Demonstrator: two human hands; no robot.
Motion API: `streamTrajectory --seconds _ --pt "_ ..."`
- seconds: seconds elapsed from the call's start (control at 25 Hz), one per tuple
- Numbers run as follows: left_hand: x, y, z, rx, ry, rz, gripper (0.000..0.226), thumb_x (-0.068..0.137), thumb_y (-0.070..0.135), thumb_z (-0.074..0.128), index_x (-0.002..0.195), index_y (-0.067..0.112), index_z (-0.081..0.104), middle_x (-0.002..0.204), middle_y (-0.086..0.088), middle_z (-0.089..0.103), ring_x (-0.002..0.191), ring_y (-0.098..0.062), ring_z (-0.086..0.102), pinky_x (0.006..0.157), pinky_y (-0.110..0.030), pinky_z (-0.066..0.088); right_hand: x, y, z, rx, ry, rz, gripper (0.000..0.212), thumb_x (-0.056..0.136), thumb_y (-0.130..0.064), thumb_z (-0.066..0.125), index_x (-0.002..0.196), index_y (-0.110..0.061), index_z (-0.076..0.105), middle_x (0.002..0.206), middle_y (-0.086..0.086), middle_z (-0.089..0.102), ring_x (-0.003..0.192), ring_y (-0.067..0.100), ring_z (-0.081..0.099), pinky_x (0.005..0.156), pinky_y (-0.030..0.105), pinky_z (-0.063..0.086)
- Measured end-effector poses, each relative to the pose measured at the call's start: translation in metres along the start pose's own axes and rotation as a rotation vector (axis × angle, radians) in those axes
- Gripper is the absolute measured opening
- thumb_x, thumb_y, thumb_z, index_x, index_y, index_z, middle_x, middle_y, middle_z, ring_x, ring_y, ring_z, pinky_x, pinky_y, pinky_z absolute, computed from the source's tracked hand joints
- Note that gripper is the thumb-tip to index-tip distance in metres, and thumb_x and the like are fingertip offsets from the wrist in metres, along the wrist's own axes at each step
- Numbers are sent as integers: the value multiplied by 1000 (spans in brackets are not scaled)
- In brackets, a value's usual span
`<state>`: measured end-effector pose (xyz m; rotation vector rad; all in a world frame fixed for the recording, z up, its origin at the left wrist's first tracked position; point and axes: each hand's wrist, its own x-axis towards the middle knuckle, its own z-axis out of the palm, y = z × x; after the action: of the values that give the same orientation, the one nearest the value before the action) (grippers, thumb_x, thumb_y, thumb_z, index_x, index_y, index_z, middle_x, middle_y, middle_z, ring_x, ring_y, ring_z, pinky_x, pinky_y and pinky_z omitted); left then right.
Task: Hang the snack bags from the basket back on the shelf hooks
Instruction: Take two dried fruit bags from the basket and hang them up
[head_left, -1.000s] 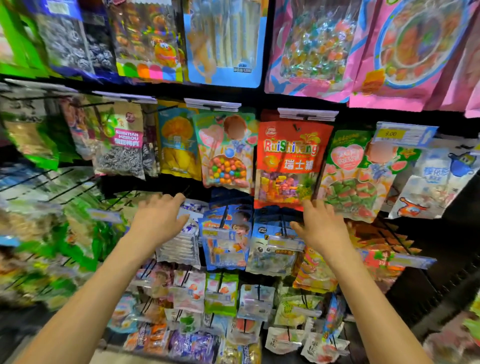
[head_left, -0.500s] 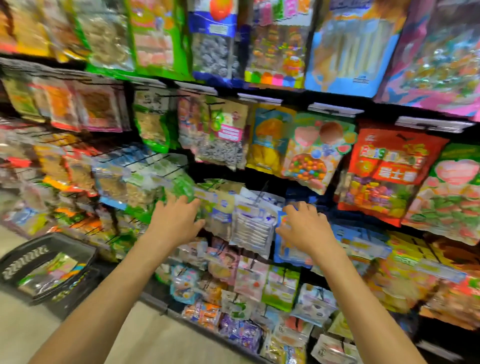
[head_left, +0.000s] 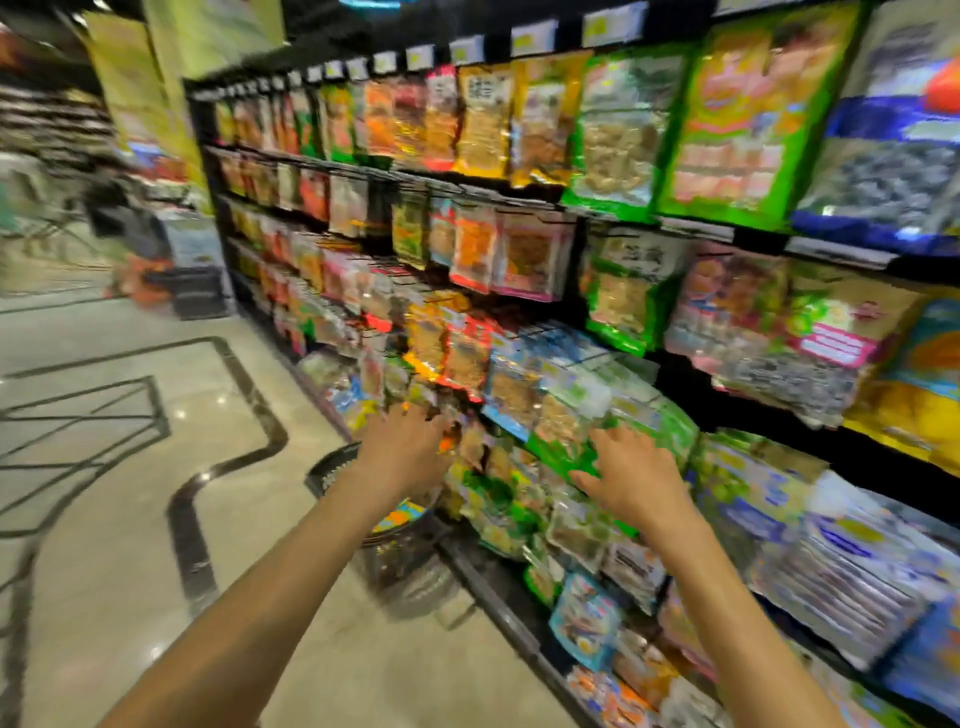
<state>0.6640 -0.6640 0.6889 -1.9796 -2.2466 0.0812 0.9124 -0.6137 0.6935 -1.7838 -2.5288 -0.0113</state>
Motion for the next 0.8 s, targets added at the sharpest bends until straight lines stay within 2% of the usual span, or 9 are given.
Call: streamTrajectory --seconds 0.2,0.36,0.48,0.8 --pt "23 -86 18 -12 -35 -104 54 95 52 47 141 23 42 139 -9 48 129 -34 45 99 -48 40 61 -85 8 5 -16 -107 57 96 -54 49 141 -18 45 140 12 48 131 32 44 104 44 39" --pt "61 -143 46 -3 -73 -133 54 95 55 45 139 24 42 141 -8 47 130 -34 42 102 -52 39 125 -136 29 32 -62 -148 60 98 -52 49 147 -20 38 144 12 43 134 33 40 107 49 38" --pt "104 -183 69 3 -116 -131 57 96 54 45 146 28 36 143 -11 46 133 -35 40 104 -52 37 185 -169 50 50 -63 -163 58 97 -49 50 146 -19 40 145 12 43 134 33 40 107 50 38" --pt "232 -301 117 40 -161 -169 55 95 53 48 141 22 42 141 -9 49 131 -30 41 104 -49 39 354 -262 87 88 -152 -210 53 97 -46 51 140 -16 44 141 13 45 131 35 39 105 52 39"
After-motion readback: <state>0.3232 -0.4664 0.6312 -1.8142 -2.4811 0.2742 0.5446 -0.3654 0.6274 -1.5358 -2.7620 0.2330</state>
